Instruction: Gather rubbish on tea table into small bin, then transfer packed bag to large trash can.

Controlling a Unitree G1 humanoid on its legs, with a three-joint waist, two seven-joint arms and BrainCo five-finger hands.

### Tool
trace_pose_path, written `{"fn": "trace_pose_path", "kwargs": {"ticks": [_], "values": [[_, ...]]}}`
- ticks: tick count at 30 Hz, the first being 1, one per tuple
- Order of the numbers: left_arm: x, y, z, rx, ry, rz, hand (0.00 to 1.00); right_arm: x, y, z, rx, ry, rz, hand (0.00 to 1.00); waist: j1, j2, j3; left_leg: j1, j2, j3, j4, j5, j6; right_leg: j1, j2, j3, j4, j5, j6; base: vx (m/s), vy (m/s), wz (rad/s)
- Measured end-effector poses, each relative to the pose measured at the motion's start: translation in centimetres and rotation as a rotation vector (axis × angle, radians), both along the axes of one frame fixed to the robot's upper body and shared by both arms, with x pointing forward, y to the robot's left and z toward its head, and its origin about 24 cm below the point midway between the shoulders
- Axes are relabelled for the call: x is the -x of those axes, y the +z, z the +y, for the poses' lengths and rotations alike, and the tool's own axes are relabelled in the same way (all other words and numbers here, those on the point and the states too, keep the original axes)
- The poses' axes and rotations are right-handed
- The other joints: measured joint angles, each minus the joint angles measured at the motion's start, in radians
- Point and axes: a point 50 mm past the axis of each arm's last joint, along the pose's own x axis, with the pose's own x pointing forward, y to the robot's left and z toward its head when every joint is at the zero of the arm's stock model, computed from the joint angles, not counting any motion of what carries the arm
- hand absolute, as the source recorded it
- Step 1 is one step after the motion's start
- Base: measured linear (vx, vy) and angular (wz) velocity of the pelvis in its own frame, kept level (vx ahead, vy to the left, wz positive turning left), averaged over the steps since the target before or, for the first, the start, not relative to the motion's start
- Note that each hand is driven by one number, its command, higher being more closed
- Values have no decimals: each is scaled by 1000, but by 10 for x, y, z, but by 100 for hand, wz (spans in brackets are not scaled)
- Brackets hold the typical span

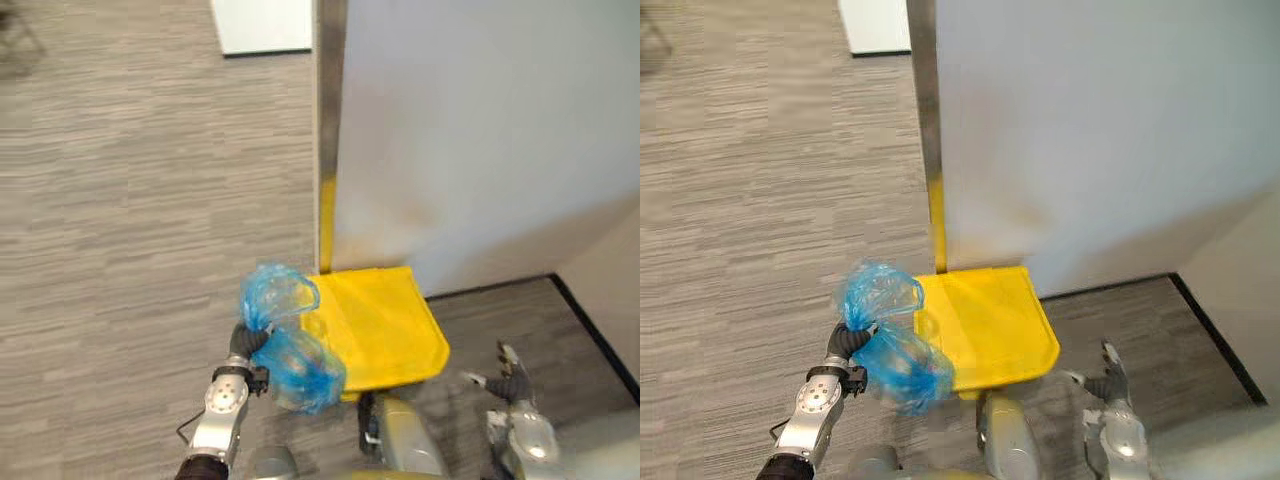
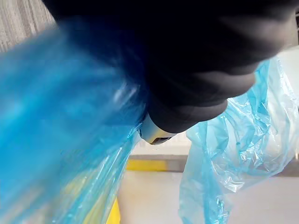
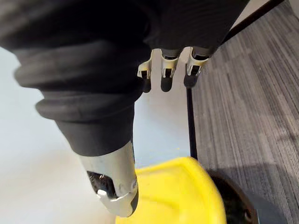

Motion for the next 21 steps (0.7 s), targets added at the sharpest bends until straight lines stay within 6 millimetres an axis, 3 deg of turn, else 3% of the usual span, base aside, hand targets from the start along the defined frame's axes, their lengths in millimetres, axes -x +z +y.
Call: {"fn": "trace_pose_path", "kwargs": {"ticks": [1, 2, 5, 8, 9, 11, 12, 14, 16, 17, 18, 19, 21], "values": [[0, 0, -1, 3, 0, 1, 100, 1, 0, -1, -6, -12, 1, 0, -3, 12, -4, -16, 11, -21, 27, 2, -3, 5, 7, -22, 2, -5, -12, 373, -209, 42], [-1, 1, -1, 6, 7, -6, 100, -2, 0, -1, -22, -29, -11, 0, -3, 31, -15, -44, 37, -31, 60, 27, -31, 8, 25, -39, 7, -10, -22, 304, -217, 20], [-1, 0, -2, 15, 10, -4, 100, -13, 2, 6, -57, -24, -49, 0, -8, 30, -19, -62, 73, -46, 30, 60, -54, 11, 45, -69, -12, -10, -28, 223, -225, 24], [10, -11, 0, 21, 29, 52, 100, -19, -3, 19, -118, -4, -53, 0, -26, 26, -43, -49, 102, -76, -107, 85, -96, 10, 61, -117, -71, 8, -60, 4, -130, 41], [16, -17, 1, 25, 41, 80, 100, -20, -9, 31, -144, 29, -36, 0, -24, 15, -51, -61, 97, -80, -78, 82, -102, 8, 48, -142, -92, 13, -74, -69, -72, 42], [21, -21, 1, 29, 45, 97, 100, -26, -11, 48, -163, 107, -26, 0, -19, 8, -63, -123, 83, -70, 8, 78, -88, 4, 40, -148, -84, 14, -76, -133, -51, 38], [29, -25, 2, 29, 51, 119, 100, -32, -12, 68, -186, 208, -16, 0, -23, 19, -96, -128, 88, -76, -61, 54, -66, -24, 51, -136, -83, 15, -75, -145, -89, 42], [30, -26, 3, 25, 49, 124, 100, -47, -10, 99, -228, 328, -38, 0, -18, -1, -106, -143, 78, -97, -112, 70, -69, -38, 79, -83, -120, 27, -68, -117, -129, 43], [29, -25, 8, 1, 43, 120, 100, -82, 9, 136, -248, 484, -127, 0, -7, -35, -126, -150, 49, -148, -195, 115, -84, -45, 90, -60, -213, 69, -83, -97, -134, 45], [27, -24, 6, 4, 37, 114, 100, -92, 16, 141, -240, 510, -162, 0, 1, -30, -123, -176, 35, -153, -143, 114, -87, -52, 89, -61, -227, 79, -87, -148, -62, 16], [27, -25, -4, 18, 11, 116, 100, -115, 34, 146, -208, 554, -234, 0, 25, 6, -113, -210, -1, -151, -50, 118, -79, -66, 91, -72, -238, 111, -93, -120, -13, 0], [27, -26, -7, 21, 1, 120, 100, -123, 39, 147, -198, 565, -254, 0, 33, 21, -111, -212, 0, -135, -53, 103, -47, -69, 92, -83, -238, 120, -89, -191, -1, 17], [27, -28, -7, 11, -9, 131, 100, -153, 62, 155, -151, 605, -319, 0, 38, 15, -102, -232, -15, -156, -116, 120, -44, -96, 91, -52, -246, 142, -75, -120, -38, 47]]}}
